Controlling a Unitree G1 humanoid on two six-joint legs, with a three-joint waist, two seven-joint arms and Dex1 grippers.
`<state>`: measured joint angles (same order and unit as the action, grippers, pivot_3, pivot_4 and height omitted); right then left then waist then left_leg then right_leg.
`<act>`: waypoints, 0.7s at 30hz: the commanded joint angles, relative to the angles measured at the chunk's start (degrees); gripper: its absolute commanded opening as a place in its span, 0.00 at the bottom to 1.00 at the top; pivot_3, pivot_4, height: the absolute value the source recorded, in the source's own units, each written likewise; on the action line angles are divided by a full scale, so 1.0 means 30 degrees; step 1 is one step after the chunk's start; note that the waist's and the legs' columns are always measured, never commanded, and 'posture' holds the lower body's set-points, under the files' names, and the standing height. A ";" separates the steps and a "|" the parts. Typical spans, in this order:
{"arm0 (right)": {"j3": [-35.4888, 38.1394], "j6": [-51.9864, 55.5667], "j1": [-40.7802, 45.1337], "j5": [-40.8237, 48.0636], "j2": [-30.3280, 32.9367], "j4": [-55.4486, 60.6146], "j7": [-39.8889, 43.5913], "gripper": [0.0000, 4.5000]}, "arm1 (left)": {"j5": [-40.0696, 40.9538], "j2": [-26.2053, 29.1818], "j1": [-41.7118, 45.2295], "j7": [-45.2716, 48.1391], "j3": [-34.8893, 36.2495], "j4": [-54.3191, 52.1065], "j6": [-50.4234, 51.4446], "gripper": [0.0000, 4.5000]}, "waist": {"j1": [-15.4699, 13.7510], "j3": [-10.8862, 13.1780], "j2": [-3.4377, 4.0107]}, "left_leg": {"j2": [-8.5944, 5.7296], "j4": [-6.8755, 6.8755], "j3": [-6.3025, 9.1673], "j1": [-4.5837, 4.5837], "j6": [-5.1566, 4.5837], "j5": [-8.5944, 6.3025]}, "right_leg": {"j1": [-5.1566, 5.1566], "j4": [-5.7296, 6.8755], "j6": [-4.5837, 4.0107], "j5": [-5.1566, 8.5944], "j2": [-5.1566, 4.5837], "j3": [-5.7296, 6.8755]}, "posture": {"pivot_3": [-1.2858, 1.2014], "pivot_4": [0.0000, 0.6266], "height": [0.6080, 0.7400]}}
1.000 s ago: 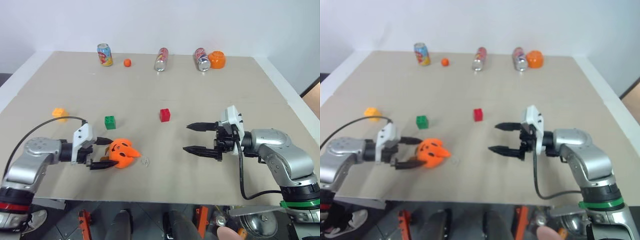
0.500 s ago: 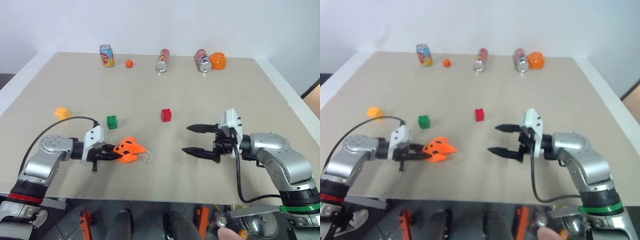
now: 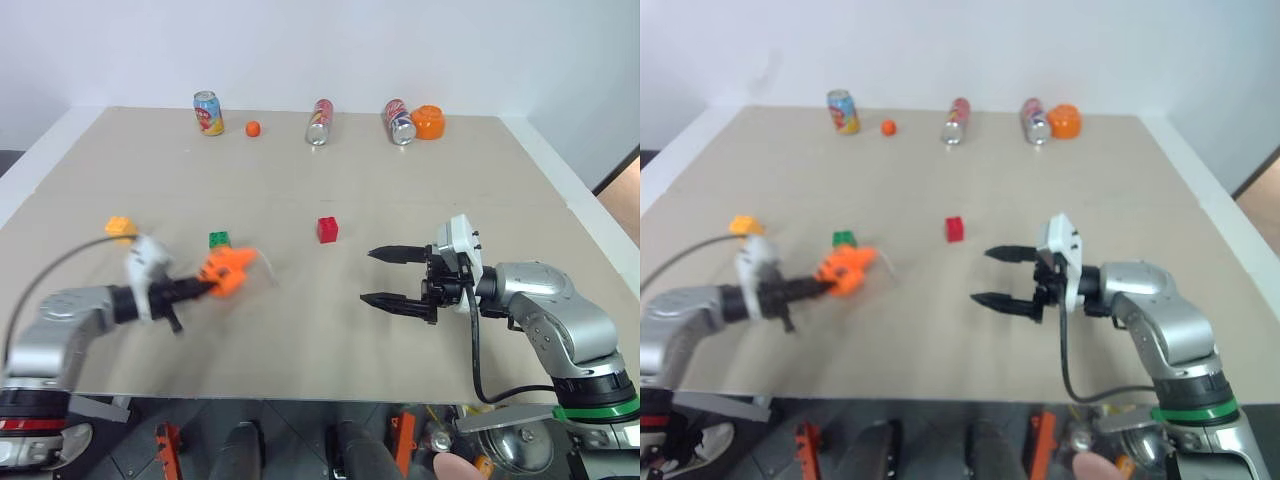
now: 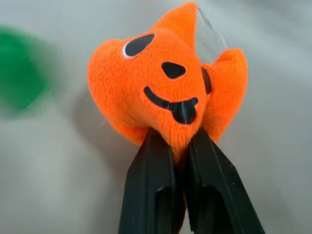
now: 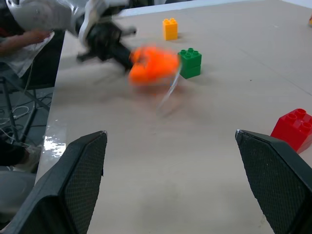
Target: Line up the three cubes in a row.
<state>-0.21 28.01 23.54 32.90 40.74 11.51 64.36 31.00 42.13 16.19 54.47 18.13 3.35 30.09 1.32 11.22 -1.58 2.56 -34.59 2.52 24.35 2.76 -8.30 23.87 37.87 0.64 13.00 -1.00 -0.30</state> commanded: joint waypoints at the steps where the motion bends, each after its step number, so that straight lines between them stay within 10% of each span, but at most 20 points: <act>1: -0.0245 -0.0341 0.0899 0.0193 -0.0307 -0.0231 0.0732 0.97 | 0.0670 0.1134 0.1025 -0.2370 0.3381 0.1936 0.0757 0.00 | 0.0006 0.0000 0.0000 | 0.0008 0.0006 0.0000 0.0000 0.0001 -0.0001 | 0.0004 0.0000 -0.0001 -0.0001 0.0012 0.0000 | 0.52 0.24 1.00; 17: -0.2368 -0.0198 0.4332 0.0777 -0.4386 -0.0265 0.1186 0.97 | -0.2961 0.2228 0.4034 -1.3531 0.6087 1.1180 -0.1213 0.00 | -0.0060 -0.0049 -0.0096 | 0.0039 0.0041 -0.0026 0.0047 0.0073 -0.0051 | 0.0077 0.0033 0.0084 -0.0071 0.0027 0.0002 | 0.52 0.24 1.00; 21: -0.2444 -0.0426 0.4061 0.0453 -0.4530 -0.0124 0.0840 0.97 | -0.4062 0.1926 0.4751 -1.5688 0.5406 1.2833 -0.1340 0.34 | -0.0047 -0.0089 -0.0177 | 0.0048 0.0031 -0.0061 0.0041 0.0078 -0.0049 | 0.0083 0.0033 0.0080 -0.0104 0.0019 -0.0002 | 0.52 0.24 1.00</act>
<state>-8.09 27.65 35.92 34.37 27.38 9.74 67.17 19.97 47.37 29.03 10.04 34.17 41.45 27.31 1.18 10.95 -2.11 2.71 -34.50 2.33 24.47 3.00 -8.44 24.12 37.97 0.87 12.67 -0.94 -0.30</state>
